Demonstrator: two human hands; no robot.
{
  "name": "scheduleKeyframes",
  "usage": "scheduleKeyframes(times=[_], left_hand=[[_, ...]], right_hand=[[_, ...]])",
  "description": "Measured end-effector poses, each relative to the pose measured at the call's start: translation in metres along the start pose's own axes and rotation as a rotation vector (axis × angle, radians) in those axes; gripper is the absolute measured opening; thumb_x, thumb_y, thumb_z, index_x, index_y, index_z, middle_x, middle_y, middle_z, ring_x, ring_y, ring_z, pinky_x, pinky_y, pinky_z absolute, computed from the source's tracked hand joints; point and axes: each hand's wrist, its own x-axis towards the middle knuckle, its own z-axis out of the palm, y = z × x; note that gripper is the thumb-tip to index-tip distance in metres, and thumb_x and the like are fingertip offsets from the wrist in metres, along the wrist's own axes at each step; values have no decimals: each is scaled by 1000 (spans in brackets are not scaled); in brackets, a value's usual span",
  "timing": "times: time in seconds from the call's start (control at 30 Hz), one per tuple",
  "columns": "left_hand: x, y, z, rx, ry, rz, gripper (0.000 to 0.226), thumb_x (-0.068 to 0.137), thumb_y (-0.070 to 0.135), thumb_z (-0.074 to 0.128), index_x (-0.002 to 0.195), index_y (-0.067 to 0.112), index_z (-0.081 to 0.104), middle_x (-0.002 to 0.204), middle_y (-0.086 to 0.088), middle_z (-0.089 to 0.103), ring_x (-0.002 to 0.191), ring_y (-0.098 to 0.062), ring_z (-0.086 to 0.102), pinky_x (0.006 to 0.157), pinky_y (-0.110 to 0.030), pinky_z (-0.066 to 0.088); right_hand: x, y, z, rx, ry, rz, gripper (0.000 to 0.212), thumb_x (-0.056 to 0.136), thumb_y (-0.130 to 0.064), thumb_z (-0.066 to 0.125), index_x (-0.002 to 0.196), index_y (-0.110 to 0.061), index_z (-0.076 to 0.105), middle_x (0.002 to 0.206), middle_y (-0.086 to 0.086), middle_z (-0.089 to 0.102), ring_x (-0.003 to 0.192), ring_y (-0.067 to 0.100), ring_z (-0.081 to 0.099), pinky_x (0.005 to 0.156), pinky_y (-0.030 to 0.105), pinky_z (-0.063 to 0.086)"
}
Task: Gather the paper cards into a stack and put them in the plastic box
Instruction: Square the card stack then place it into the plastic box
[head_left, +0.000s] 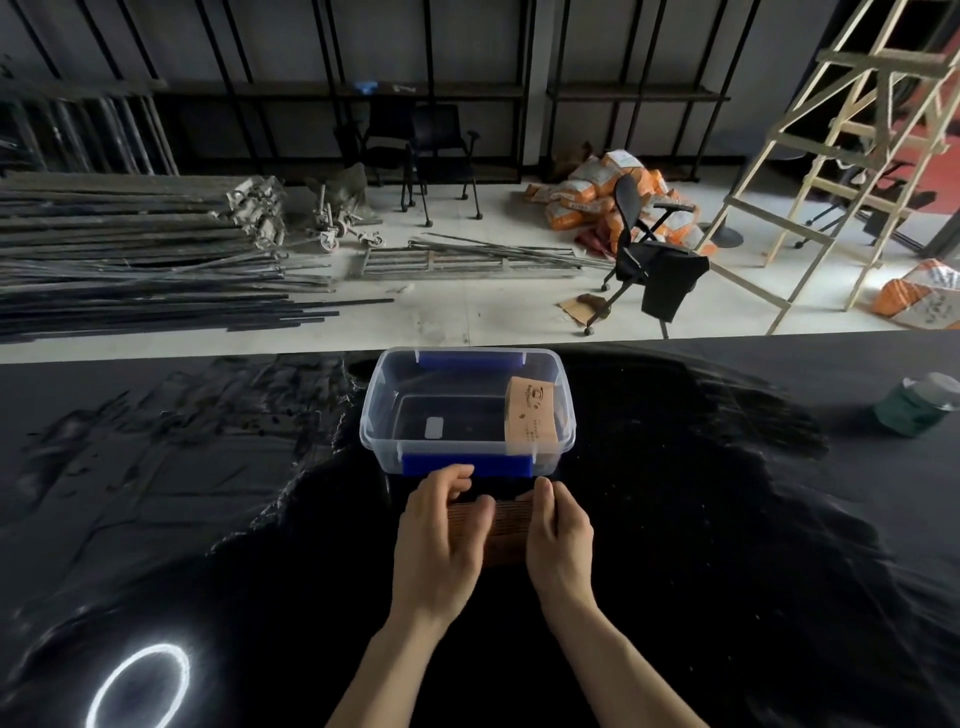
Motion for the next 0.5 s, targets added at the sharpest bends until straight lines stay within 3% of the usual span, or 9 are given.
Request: scheduleKeyframes(times=[0.1, 0.2, 0.27, 0.37, 0.5], left_hand=[[7, 13, -16, 298, -319, 212, 60, 81, 48, 67, 137, 40, 45, 132, 19, 55, 123, -2, 49, 109, -28, 41], [13, 23, -15, 502, -544, 195, 69, 81, 29, 73, 141, 41, 41, 134, 13, 56, 124, -12, 54, 110, -35, 45], [12, 21, -12, 544, -559, 155, 65, 83, 20, 73, 139, 37, 44, 133, 11, 57, 124, -15, 57, 108, -36, 48], [5, 13, -12, 499, -560, 88, 64, 83, 20, 77, 136, 39, 47, 134, 15, 57, 123, -11, 59, 107, -34, 50], [0, 6, -21, 37, -321, -90, 51, 79, 39, 81, 125, 35, 58, 120, 15, 69, 111, -4, 67, 98, -29, 57]], right_hand=[[-1, 3, -3, 14, -15, 42, 35, 107, -27, 49, 80, -14, 66, 72, 5, 70, 62, 8, 63, 57, 22, 53], [-5, 9, -6, 33, -40, 101, 36, 106, -30, 49, 80, -13, 67, 76, 8, 72, 70, 24, 67, 64, 34, 57], [-10, 12, -7, 44, -86, 139, 35, 106, -33, 50, 83, -13, 69, 79, 7, 74, 77, 27, 72, 71, 39, 62], [-20, 9, -14, 112, -161, 190, 30, 99, -45, 59, 92, -19, 71, 87, 3, 77, 83, 19, 75, 78, 38, 63], [-24, -8, -31, 287, -249, 198, 34, 85, -44, 76, 113, -27, 68, 104, 1, 79, 96, 16, 76, 83, 35, 62]])
